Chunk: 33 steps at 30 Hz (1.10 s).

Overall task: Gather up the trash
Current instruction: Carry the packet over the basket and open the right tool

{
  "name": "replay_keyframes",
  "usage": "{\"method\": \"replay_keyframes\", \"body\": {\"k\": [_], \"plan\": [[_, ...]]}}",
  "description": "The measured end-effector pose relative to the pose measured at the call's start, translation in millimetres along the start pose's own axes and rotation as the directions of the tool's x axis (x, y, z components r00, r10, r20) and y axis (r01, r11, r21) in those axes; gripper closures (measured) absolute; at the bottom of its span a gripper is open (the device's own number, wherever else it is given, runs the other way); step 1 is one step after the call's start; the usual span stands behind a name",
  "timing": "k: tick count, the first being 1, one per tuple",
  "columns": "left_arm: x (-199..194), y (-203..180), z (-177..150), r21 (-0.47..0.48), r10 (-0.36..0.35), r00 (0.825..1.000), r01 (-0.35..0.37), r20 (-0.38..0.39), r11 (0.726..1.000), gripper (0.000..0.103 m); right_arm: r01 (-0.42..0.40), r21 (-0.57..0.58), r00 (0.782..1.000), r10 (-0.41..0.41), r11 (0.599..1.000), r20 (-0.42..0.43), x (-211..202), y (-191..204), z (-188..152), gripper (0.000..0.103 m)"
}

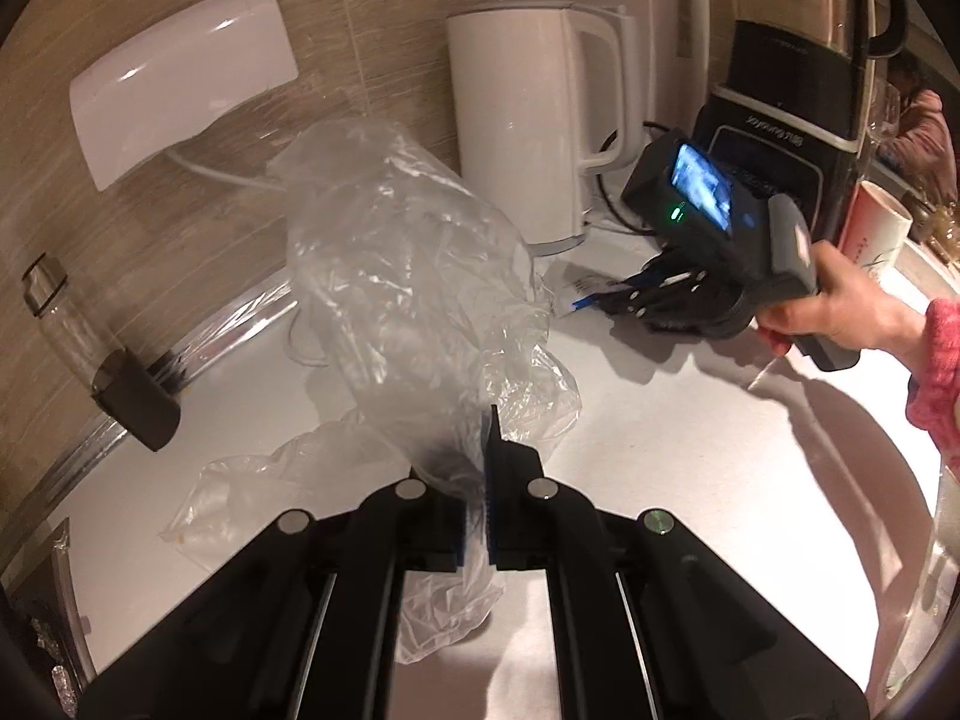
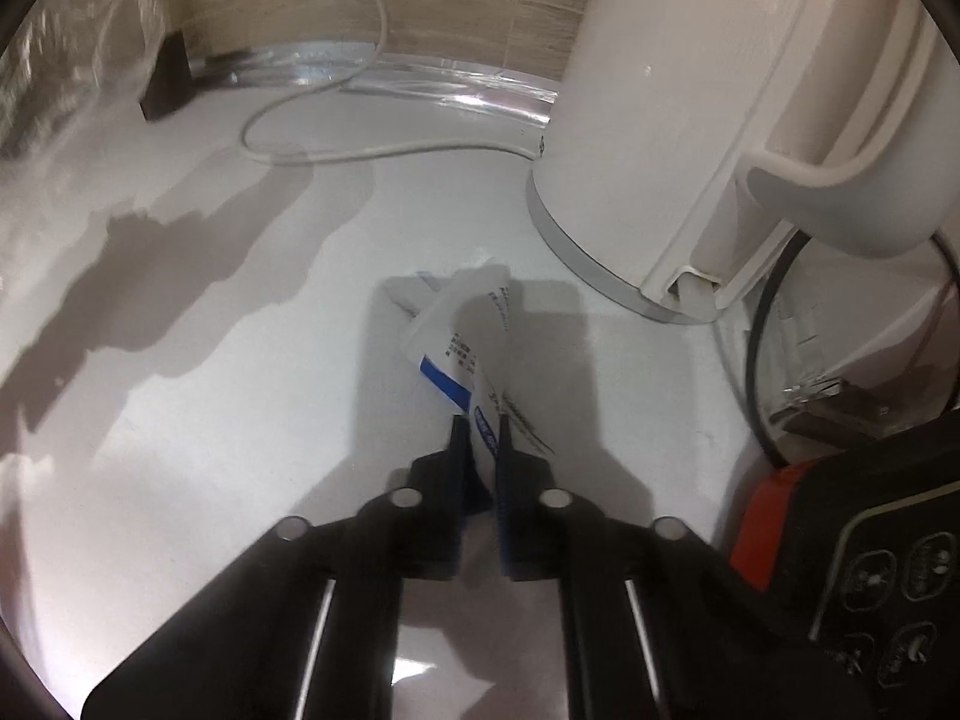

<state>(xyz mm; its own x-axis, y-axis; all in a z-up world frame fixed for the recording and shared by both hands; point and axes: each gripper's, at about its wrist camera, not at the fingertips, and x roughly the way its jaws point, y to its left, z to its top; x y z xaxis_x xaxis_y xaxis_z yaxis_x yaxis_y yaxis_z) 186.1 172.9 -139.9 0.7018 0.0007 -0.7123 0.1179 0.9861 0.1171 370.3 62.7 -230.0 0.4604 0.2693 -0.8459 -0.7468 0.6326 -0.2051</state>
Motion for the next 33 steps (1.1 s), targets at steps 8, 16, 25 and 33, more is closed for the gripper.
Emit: {"method": "replay_keyframes", "body": {"k": [8,16,25,33], "plan": [[-31.4,-20.4,-1.6,0.016,-0.016,1.000,0.016,0.022,1.000,0.099,0.091,0.011,0.992,-0.091,0.996,0.084,-60.4,29.1,-19.6,0.095],[-102.9,-51.0,-36.6,0.008,0.013,1.000,-0.013,0.014,1.000,0.099,0.069,0.020,0.976,-0.072,0.997,0.205,-172.0,96.0,-69.2,0.095],[-182.2,-75.9,-101.0,-0.057,0.076,0.997,-0.076,-0.002,0.995,0.099,-0.007,0.041,0.948,-0.006,0.999,0.318,-298.6,171.5,-154.8,0.095],[-213.9,-86.7,-148.3,-0.088,0.121,0.992,-0.122,-0.018,0.989,0.099,-0.112,0.089,0.906,0.065,0.990,0.419,-398.7,224.2,-221.3,0.095]]}}
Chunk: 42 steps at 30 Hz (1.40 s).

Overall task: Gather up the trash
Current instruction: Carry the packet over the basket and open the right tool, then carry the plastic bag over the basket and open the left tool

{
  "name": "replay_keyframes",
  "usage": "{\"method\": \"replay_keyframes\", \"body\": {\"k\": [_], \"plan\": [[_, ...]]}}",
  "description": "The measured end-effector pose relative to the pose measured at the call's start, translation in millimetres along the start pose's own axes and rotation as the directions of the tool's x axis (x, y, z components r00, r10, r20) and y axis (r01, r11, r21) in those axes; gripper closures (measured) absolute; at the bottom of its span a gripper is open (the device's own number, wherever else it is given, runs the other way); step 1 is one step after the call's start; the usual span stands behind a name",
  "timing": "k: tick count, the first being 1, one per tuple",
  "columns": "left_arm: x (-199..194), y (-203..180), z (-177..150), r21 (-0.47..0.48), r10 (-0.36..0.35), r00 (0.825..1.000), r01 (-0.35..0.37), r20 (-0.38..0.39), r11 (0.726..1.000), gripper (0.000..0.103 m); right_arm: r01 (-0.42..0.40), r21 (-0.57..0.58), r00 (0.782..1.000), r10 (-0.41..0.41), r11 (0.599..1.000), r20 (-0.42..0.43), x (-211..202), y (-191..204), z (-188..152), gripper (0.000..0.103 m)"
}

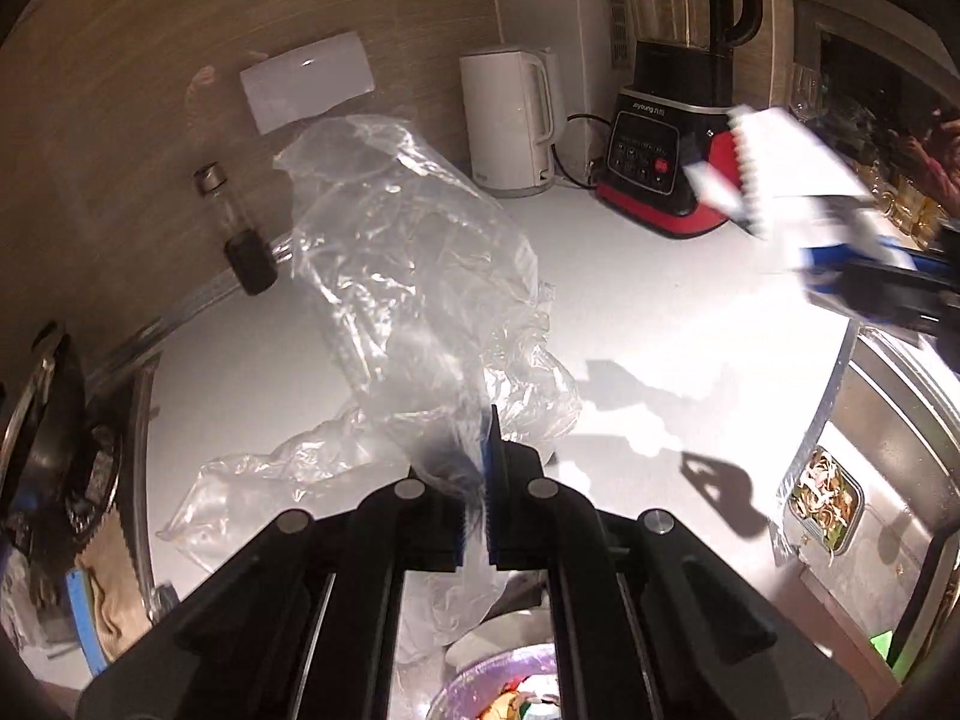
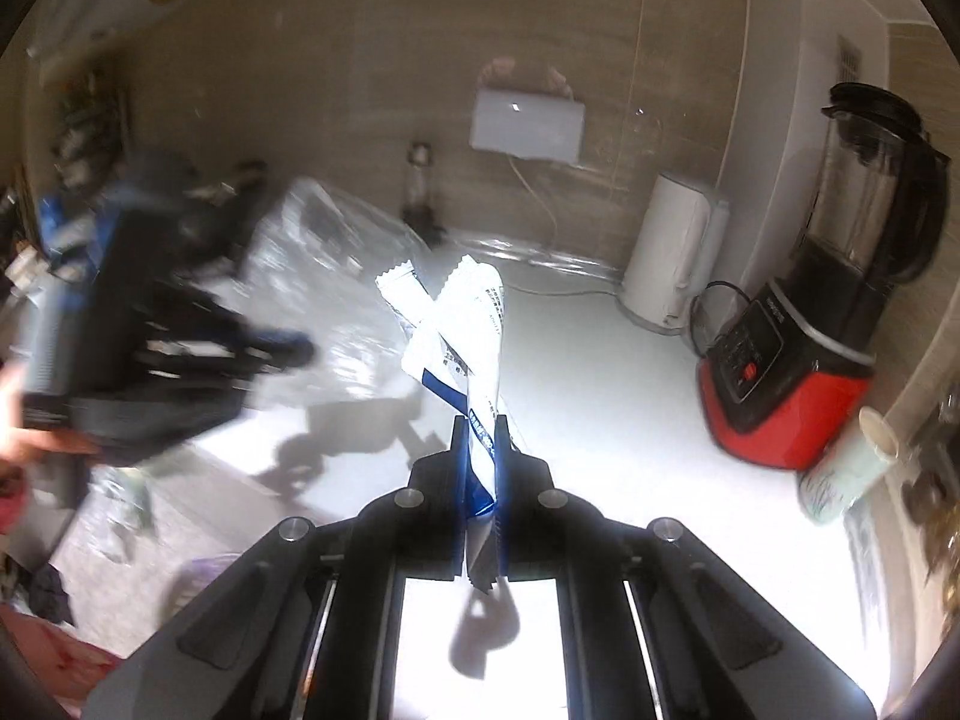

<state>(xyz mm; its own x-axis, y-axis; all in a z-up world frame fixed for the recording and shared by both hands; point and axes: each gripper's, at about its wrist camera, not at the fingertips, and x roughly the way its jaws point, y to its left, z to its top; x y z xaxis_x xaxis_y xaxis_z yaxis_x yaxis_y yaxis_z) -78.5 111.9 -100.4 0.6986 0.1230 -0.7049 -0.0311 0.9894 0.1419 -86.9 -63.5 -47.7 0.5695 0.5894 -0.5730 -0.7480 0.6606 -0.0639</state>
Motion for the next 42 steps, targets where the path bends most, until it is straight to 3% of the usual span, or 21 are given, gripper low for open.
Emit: {"method": "replay_keyframes", "body": {"k": [5,8,13,17,23,25,28,30,33,39,42], "plan": [[-11.6,9.9,-35.6,-0.037,0.023,0.999,-0.024,-0.026,0.999,0.099,-0.145,0.057,0.989,0.146,0.988,-0.018,-41.4,36.5,-30.1,0.095],[-17.4,21.2,-55.7,-0.067,0.043,0.998,-0.046,-0.043,0.997,0.099,-0.219,0.079,0.968,0.227,0.973,-0.112,-37.3,65.1,-56.4,0.093],[-23.6,41.7,-78.6,-0.112,0.075,0.995,-0.081,-0.063,0.990,0.099,-0.318,0.147,0.878,0.349,0.937,-0.328,25.3,114.9,-113.2,0.092],[-28.5,50.8,-91.2,-0.135,0.087,0.994,-0.096,-0.070,0.986,0.099,-0.331,0.186,0.810,0.379,0.925,-0.447,81.0,145.9,-146.4,0.092],[-33.1,59.1,-103.0,-0.159,0.099,0.992,-0.110,-0.079,0.981,0.099,-0.322,0.109,0.772,0.327,0.940,-0.544,114.0,185.7,-181.0,0.092],[-33.4,61.3,-105.9,-0.169,0.100,0.991,-0.113,-0.084,0.979,0.099,-0.316,0.100,0.765,0.316,0.943,-0.561,119.0,191.4,-190.1,0.091],[-33.8,62.3,-110.5,-0.178,0.102,0.991,-0.117,-0.090,0.977,0.099,-0.310,0.104,0.763,0.313,0.945,-0.565,123.9,195.7,-196.0,0.080],[-33.0,62.2,-112.9,-0.182,0.100,0.990,-0.117,-0.096,0.976,0.099,-0.301,0.095,0.765,0.300,0.949,-0.571,130.6,193.8,-197.3,0.054],[-32.8,60.5,-116.4,-0.182,0.098,0.990,-0.115,-0.103,0.977,0.099,-0.288,0.091,0.772,0.287,0.953,-0.567,131.2,192.4,-198.2,0.037],[-34.3,59.8,-123.7,-0.183,0.101,0.988,-0.121,-0.113,0.976,0.099,-0.277,0.130,0.800,0.303,0.952,-0.517,122.1,178.4,-190.6,0.022],[-36.0,59.6,-127.4,-0.183,0.101,0.988,-0.121,-0.117,0.976,0.099,-0.281,0.160,0.815,0.323,0.946,-0.482,113.7,170.1,-184.4,0.019]]}}
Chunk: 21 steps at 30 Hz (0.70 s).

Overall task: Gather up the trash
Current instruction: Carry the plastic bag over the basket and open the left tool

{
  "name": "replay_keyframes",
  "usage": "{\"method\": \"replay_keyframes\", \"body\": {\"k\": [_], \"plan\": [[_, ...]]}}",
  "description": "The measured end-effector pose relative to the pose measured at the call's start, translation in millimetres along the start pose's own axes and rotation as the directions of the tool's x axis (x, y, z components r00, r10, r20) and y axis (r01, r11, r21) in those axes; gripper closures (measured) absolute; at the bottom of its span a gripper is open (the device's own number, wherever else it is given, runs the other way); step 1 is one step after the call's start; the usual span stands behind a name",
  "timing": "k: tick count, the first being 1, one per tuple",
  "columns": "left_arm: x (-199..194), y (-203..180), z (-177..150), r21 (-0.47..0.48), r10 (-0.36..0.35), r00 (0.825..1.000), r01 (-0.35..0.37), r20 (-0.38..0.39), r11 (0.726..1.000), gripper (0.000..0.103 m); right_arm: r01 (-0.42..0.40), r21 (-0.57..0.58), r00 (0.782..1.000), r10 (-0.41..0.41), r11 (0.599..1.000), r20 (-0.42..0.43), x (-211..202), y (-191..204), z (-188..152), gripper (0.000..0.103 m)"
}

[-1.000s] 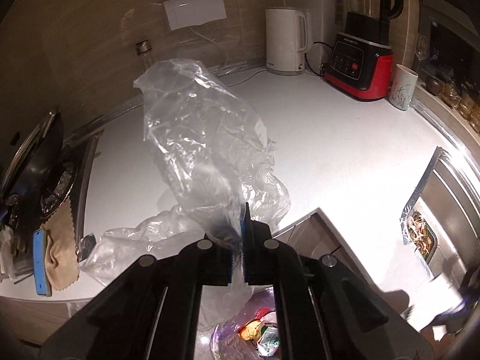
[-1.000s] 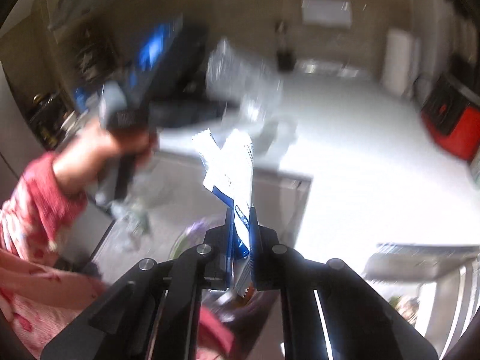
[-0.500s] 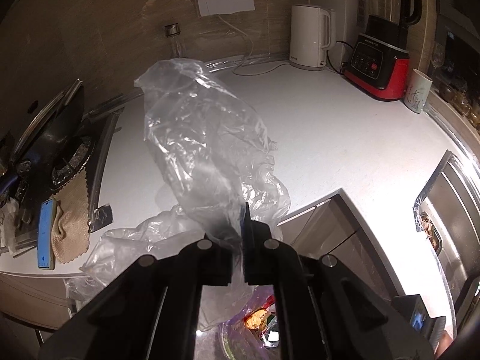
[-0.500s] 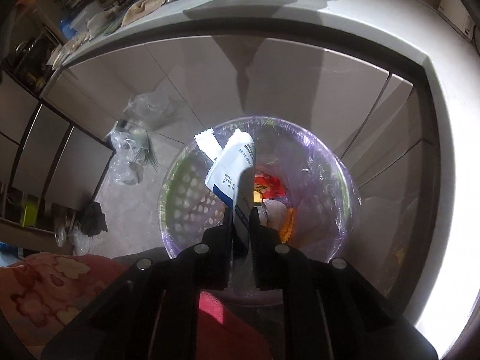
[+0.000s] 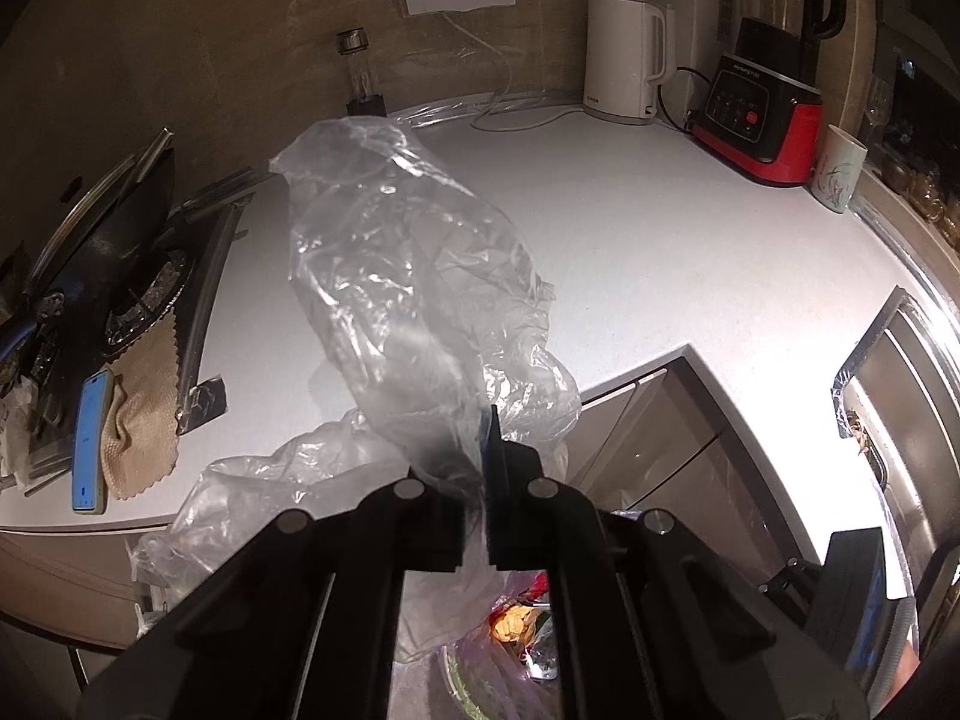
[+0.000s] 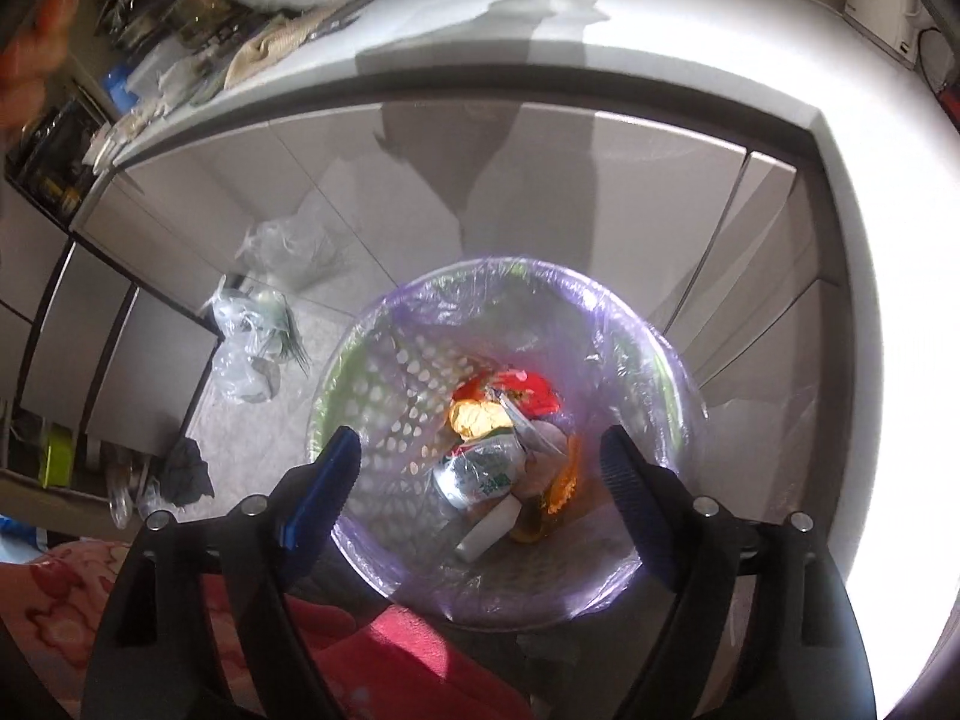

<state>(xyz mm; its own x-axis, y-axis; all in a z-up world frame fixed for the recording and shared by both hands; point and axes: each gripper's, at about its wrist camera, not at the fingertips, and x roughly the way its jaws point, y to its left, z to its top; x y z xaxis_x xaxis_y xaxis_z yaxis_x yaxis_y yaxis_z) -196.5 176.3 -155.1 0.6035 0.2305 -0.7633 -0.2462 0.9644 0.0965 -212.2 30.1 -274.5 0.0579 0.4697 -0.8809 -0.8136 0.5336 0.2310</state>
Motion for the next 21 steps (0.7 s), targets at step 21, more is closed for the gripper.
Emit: {"method": "replay_keyframes", "body": {"k": [21], "plan": [[28.3,-64.1,-128.1,0.092,-0.072,0.963,0.099,-0.260,0.991,0.099,0.109,0.127,0.946,-0.142,0.986,0.291,-139.4,-48.5,-0.9,0.005]]}}
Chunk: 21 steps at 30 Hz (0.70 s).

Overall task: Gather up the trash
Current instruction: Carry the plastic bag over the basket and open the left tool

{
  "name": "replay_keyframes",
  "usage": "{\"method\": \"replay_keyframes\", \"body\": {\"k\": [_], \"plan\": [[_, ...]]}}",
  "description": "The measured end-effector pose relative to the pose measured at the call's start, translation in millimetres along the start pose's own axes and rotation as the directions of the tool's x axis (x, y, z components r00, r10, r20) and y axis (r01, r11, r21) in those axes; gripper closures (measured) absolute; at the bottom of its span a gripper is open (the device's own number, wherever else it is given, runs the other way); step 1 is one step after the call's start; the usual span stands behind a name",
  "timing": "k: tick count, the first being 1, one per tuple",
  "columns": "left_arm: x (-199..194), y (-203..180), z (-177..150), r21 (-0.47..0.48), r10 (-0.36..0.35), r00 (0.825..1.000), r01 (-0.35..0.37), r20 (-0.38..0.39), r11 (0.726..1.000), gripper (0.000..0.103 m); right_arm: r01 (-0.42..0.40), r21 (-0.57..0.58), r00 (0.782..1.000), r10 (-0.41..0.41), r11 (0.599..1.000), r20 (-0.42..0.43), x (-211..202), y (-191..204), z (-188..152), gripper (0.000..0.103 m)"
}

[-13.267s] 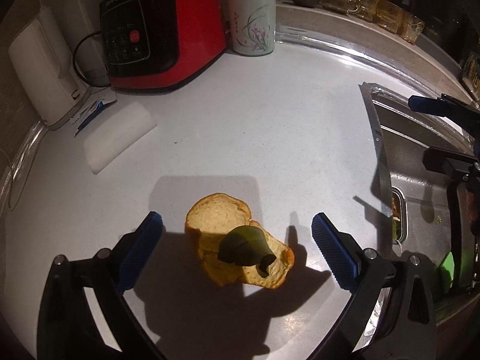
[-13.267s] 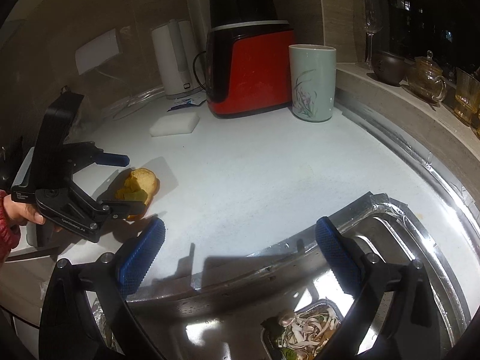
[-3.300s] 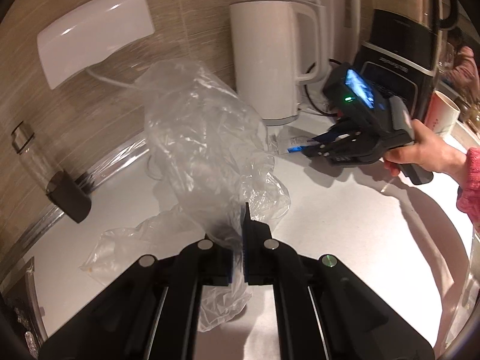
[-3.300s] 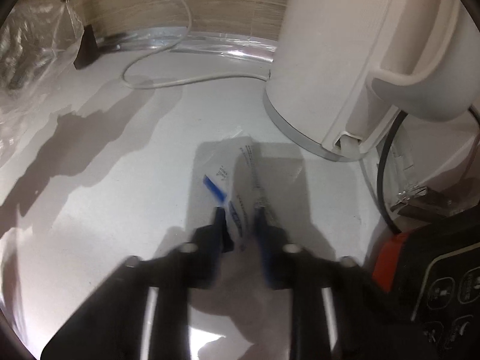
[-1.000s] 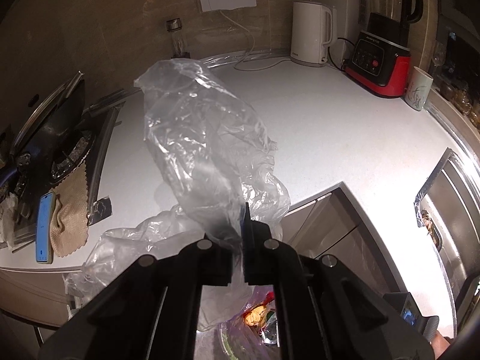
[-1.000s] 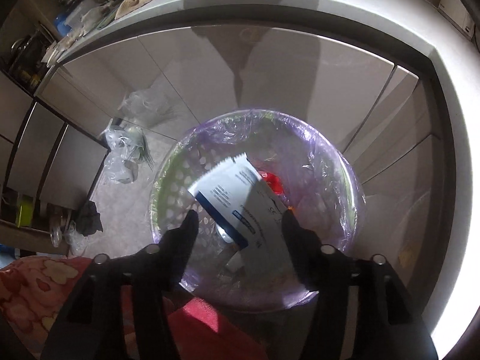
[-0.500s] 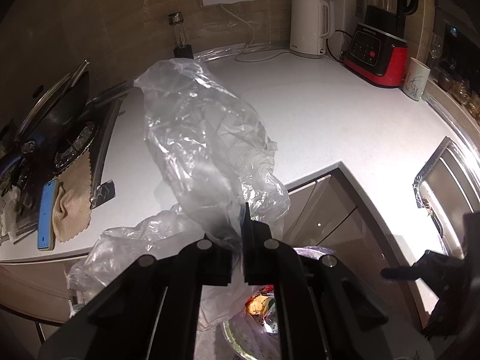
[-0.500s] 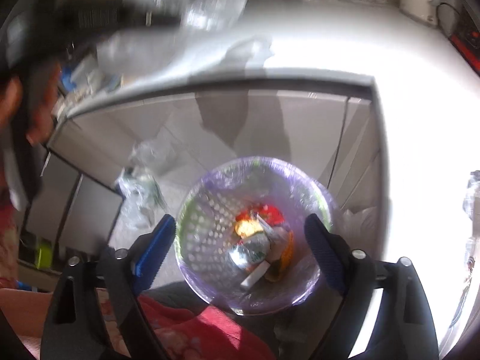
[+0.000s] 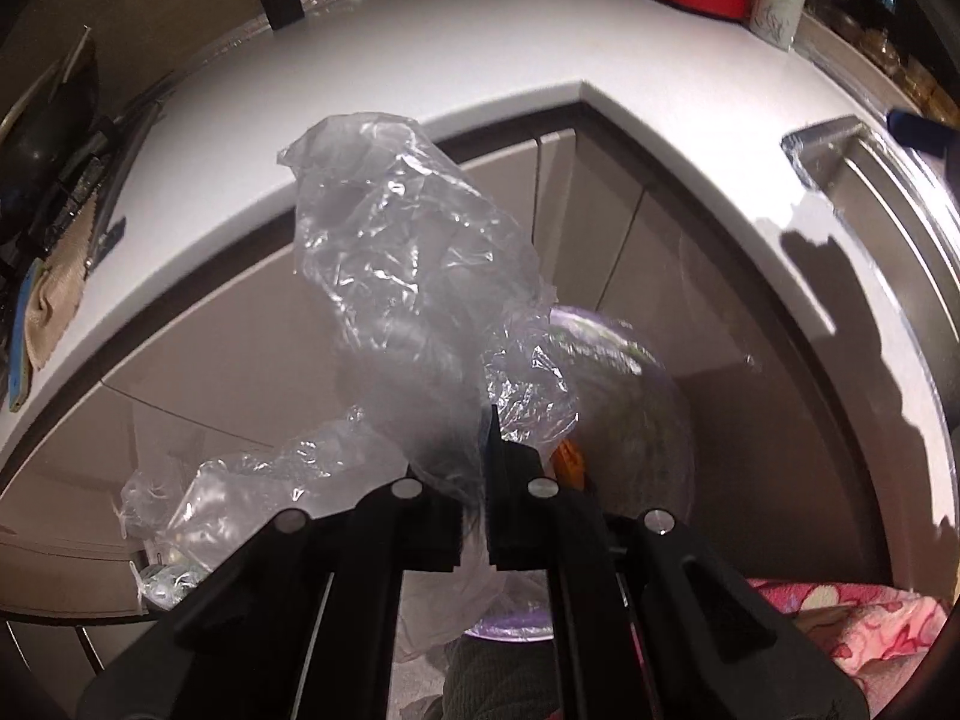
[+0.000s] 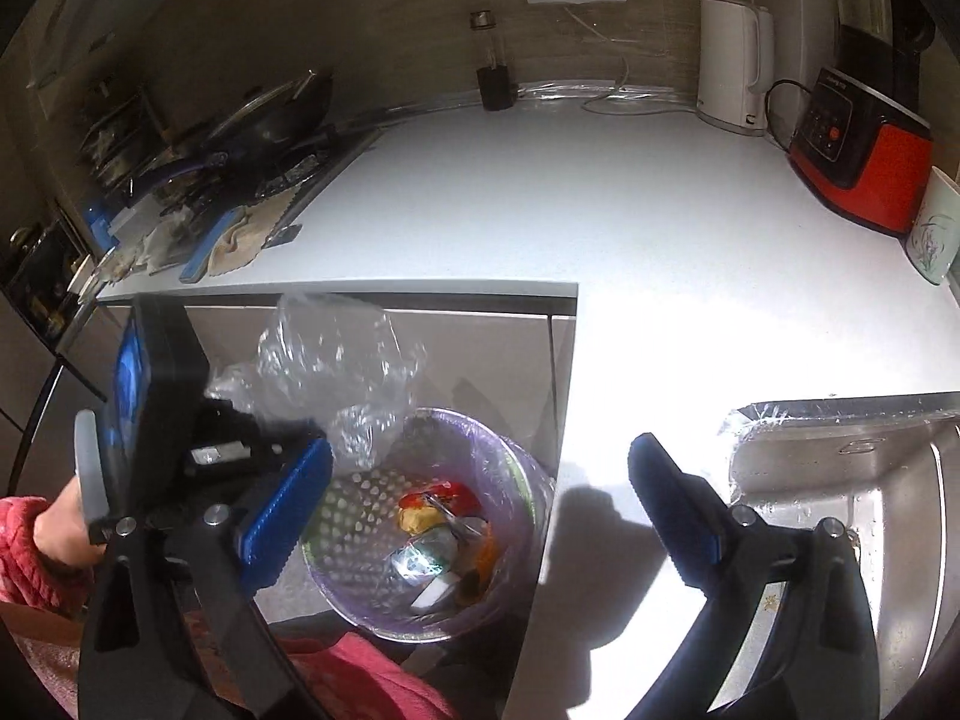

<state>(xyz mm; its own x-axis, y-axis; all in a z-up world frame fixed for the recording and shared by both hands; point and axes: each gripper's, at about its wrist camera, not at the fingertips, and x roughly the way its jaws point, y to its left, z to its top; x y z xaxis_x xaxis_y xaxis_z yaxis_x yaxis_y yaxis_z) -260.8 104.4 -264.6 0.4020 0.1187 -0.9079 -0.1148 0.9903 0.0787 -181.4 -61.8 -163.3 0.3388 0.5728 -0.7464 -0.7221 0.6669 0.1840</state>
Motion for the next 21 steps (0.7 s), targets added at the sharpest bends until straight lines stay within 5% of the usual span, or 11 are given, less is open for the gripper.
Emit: {"method": "replay_keyframes", "body": {"k": [8,10,12,16,21], "plan": [[70.5,-11.0,-37.6,0.019,-0.057,0.975,0.062,-0.214,0.998,0.093,-0.002,0.021,1.000,0.002,1.000,-0.018,0.7,-6.8,-10.2,0.005],[86.9,-13.3,-44.3,0.019,-0.064,0.961,0.072,-0.268,0.997,0.052,-0.004,0.023,1.000,0.005,1.000,-0.023,2.0,-7.4,-11.4,0.005],[95.2,-19.0,-49.5,0.053,-0.036,0.959,0.053,-0.283,0.997,0.035,-0.006,0.026,1.000,0.006,1.000,-0.022,1.6,-8.0,-12.4,0.005],[100.7,-26.6,-50.9,0.087,-0.023,0.953,0.052,-0.303,0.995,0.021,-0.007,0.036,1.000,0.007,0.999,-0.017,0.3,-10.5,-12.0,0.005],[97.6,-26.5,-45.7,0.091,-0.023,0.953,0.052,-0.302,0.995,0.019,-0.005,0.049,1.000,0.006,0.999,-0.016,0.5,-13.4,-12.5,0.005]]}}
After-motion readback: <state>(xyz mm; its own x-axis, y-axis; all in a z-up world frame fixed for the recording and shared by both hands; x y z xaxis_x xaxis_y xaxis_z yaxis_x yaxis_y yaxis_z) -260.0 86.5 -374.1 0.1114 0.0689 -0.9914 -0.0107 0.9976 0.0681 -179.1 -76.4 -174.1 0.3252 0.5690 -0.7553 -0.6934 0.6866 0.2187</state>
